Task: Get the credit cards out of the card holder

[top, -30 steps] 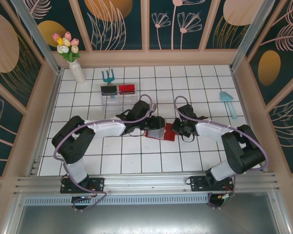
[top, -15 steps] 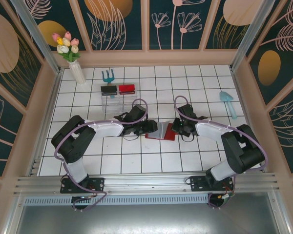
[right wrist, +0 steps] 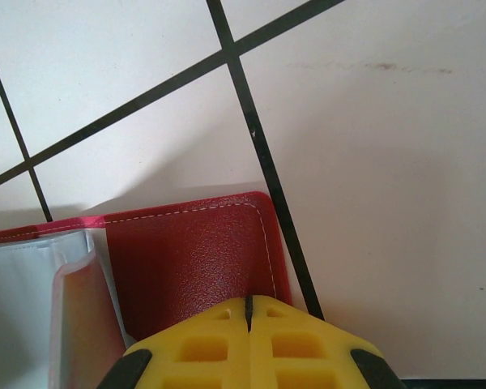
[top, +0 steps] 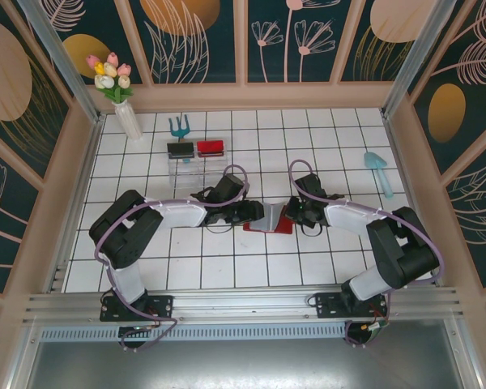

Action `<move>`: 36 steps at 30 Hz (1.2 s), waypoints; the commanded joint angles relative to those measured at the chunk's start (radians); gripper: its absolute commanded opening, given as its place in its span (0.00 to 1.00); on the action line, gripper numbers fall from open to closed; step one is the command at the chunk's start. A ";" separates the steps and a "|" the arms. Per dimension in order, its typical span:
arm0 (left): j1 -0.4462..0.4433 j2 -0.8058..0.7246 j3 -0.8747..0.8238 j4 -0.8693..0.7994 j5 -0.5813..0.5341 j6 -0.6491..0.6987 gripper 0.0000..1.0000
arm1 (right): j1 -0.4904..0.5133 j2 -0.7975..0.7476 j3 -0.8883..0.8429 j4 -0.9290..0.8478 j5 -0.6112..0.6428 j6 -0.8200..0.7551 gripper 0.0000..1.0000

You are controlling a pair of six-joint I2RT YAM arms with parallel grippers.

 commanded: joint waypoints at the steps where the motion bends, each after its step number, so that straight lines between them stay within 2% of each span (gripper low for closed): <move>1: -0.009 -0.025 0.002 0.048 0.036 -0.006 0.56 | -0.005 0.012 -0.027 0.011 0.003 -0.010 0.00; 5: -0.013 -0.016 0.012 0.089 0.087 -0.006 0.56 | -0.004 0.013 -0.033 0.015 0.002 -0.009 0.00; 16: -0.022 -0.021 0.027 0.157 0.138 -0.011 0.58 | -0.005 0.005 -0.044 0.014 0.006 -0.006 0.00; 28: -0.022 -0.087 0.071 0.006 0.036 0.062 0.53 | -0.005 0.009 -0.045 0.018 0.005 -0.006 0.00; 34: -0.022 -0.068 0.077 -0.006 0.023 0.069 0.47 | -0.005 0.007 -0.048 0.016 0.005 -0.003 0.00; 36: -0.022 -0.065 0.080 -0.015 0.015 0.078 0.49 | -0.005 0.004 -0.050 0.015 0.006 -0.003 0.00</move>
